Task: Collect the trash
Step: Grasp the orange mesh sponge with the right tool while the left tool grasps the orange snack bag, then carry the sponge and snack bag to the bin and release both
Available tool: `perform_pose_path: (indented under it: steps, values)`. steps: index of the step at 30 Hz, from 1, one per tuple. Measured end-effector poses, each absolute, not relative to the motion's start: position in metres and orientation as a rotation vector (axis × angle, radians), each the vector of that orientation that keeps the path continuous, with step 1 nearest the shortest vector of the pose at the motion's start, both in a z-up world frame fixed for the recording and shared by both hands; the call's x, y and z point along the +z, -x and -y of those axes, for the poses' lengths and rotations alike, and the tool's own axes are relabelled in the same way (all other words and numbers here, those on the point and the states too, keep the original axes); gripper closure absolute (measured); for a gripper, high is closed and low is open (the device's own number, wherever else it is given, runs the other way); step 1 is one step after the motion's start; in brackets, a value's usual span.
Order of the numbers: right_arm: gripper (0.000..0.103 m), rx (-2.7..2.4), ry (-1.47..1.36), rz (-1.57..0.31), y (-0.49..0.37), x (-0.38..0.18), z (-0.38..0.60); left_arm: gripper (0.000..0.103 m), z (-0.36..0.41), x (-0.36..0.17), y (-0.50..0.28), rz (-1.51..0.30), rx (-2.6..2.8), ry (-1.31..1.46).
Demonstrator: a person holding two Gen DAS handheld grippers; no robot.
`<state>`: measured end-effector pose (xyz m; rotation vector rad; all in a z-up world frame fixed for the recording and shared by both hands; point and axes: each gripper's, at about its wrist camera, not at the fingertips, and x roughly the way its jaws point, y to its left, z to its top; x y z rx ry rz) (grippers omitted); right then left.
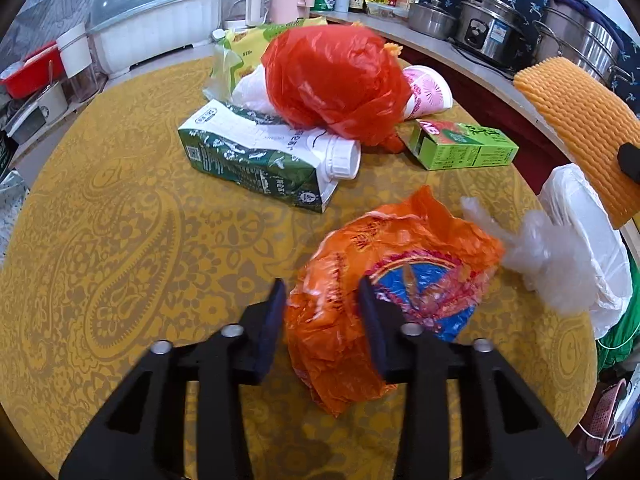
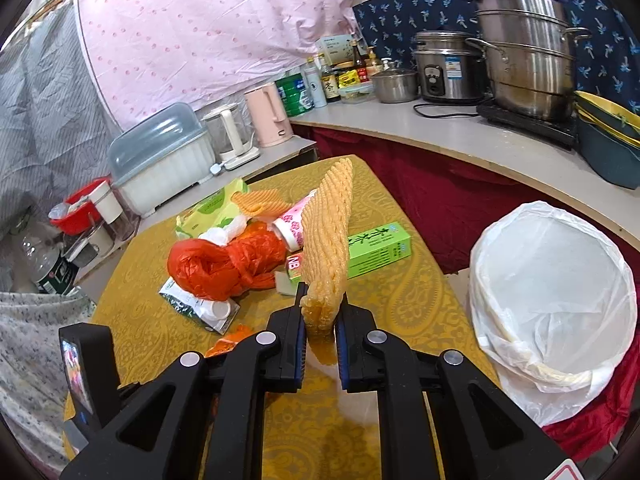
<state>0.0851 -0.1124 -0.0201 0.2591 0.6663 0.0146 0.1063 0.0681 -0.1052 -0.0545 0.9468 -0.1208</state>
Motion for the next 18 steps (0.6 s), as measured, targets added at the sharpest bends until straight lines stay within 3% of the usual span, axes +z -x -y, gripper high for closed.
perform_pose_path:
  steps: [2,18]
  values:
    - [0.091,-0.002,-0.267,-0.655,-0.082,-0.017,0.12,0.084,-0.068,-0.101,-0.104,-0.943,-0.14,0.056]
    - [0.091,-0.324,-0.307,-0.643,-0.045,-0.038,0.236,0.087,-0.051,-0.041,-0.08,-0.818,-0.179,0.049]
